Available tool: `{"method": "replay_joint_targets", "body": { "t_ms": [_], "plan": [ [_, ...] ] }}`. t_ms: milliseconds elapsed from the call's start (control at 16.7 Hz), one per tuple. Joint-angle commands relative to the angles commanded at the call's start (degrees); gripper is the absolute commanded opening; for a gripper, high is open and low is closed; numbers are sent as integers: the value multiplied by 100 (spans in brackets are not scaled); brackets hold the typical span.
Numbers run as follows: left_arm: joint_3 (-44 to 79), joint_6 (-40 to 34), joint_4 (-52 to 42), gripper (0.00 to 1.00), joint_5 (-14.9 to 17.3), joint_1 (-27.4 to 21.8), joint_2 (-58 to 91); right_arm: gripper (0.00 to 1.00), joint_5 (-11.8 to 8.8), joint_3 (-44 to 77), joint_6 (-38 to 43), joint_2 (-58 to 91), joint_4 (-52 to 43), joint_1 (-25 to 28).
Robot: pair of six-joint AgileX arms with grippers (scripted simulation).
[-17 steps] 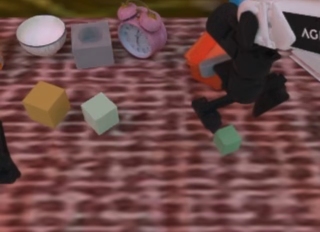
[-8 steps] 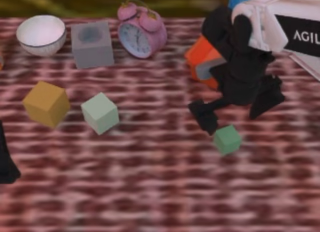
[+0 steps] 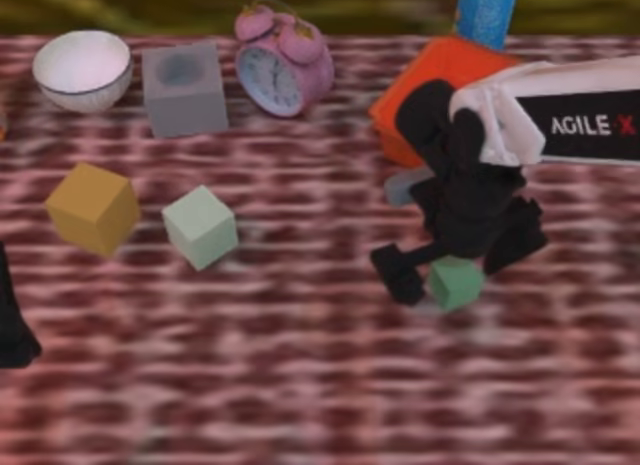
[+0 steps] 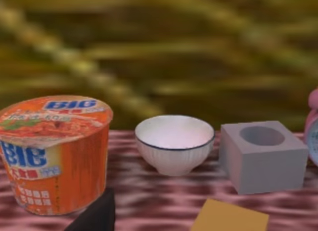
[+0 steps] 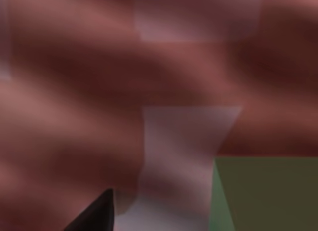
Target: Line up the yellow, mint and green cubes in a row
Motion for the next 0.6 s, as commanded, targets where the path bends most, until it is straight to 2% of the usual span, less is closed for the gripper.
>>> {"method": "replay_joint_targets", "body": {
  "t_ms": [240, 600],
  "plan": [
    [0, 0, 0, 100, 0, 0, 0, 100, 0, -25, 1, 28, 40, 2],
    [0, 0, 0, 100, 0, 0, 0, 55, 0, -25, 1, 28, 40, 2]
  ]
}}
